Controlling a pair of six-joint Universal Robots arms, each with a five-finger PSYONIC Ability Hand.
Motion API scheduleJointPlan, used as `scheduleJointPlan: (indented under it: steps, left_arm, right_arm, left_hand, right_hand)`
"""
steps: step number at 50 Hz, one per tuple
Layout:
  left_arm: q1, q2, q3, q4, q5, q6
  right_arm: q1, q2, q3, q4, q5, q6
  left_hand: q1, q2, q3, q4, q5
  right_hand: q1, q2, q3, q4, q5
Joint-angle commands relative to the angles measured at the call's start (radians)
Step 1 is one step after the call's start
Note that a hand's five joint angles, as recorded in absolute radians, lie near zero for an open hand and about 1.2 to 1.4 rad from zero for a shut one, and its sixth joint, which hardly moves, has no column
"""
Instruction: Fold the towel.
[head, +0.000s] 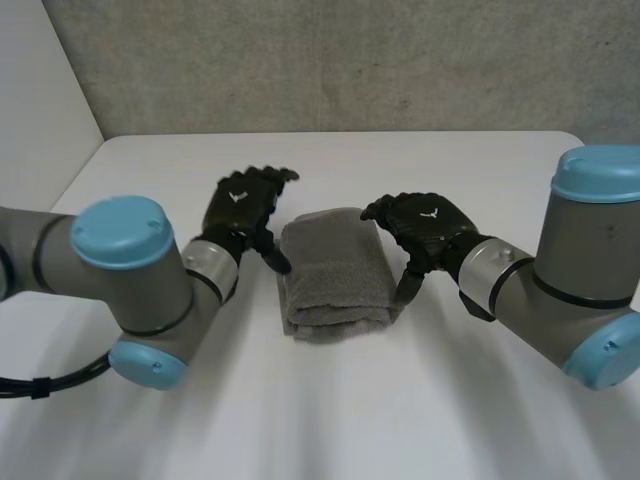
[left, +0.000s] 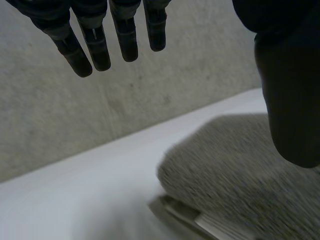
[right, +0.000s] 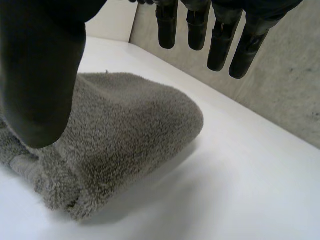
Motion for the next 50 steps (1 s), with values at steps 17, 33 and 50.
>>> scheduleJointPlan:
  steps: [17, 33, 50]
  left_arm:
    - [-0.051, -0.113, 0.078, -0.091, -0.001, 0.018]
    - [0.058, 0.311, 0.041, -0.322, -0.059, 0.045]
    - [0.115, 0.467, -0.045, -0.364, -0.089, 0.058]
  right_arm:
    - [0.010, 0.192, -0.215, 0.006, 0.002, 0.030]
    - [-0.050, -0.245, -0.117, 0.016, 0.250, 0.125]
    - [-0.055, -0.249, -0.084, 0.109, 0.298, 0.078]
  left_hand:
    - [-0.072, -0.067, -0.060, -0.073, -0.211]
    - [-0.081, -0.076, -0.069, -0.082, -0.219]
    - [-0.081, -0.076, -0.069, -0.082, -0.219]
  right_hand:
    - [-0.058, -0.076, -0.074, -0.081, -0.059]
    - [-0.058, -0.076, -0.074, -0.081, -0.059]
    - [-0.058, -0.076, -0.074, -0.081, -0.059]
